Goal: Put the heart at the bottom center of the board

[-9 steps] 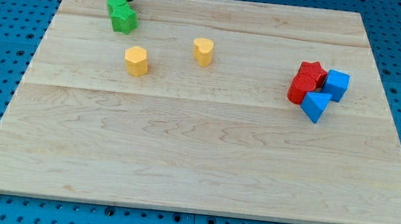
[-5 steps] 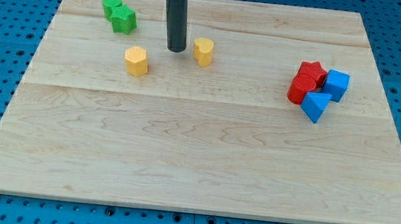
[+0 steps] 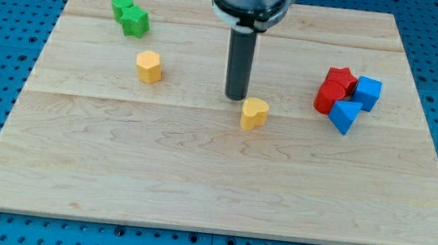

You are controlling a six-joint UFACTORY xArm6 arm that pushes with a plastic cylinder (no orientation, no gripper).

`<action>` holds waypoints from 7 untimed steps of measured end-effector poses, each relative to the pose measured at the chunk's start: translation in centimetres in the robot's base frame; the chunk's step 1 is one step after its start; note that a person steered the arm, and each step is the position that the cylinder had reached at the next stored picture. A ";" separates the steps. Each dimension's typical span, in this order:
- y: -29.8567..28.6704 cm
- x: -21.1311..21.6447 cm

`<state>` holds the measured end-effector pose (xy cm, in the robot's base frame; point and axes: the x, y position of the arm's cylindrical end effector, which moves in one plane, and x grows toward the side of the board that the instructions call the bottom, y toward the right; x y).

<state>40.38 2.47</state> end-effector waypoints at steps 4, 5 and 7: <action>1.5 8.2; 5.9 15.9; -1.0 15.2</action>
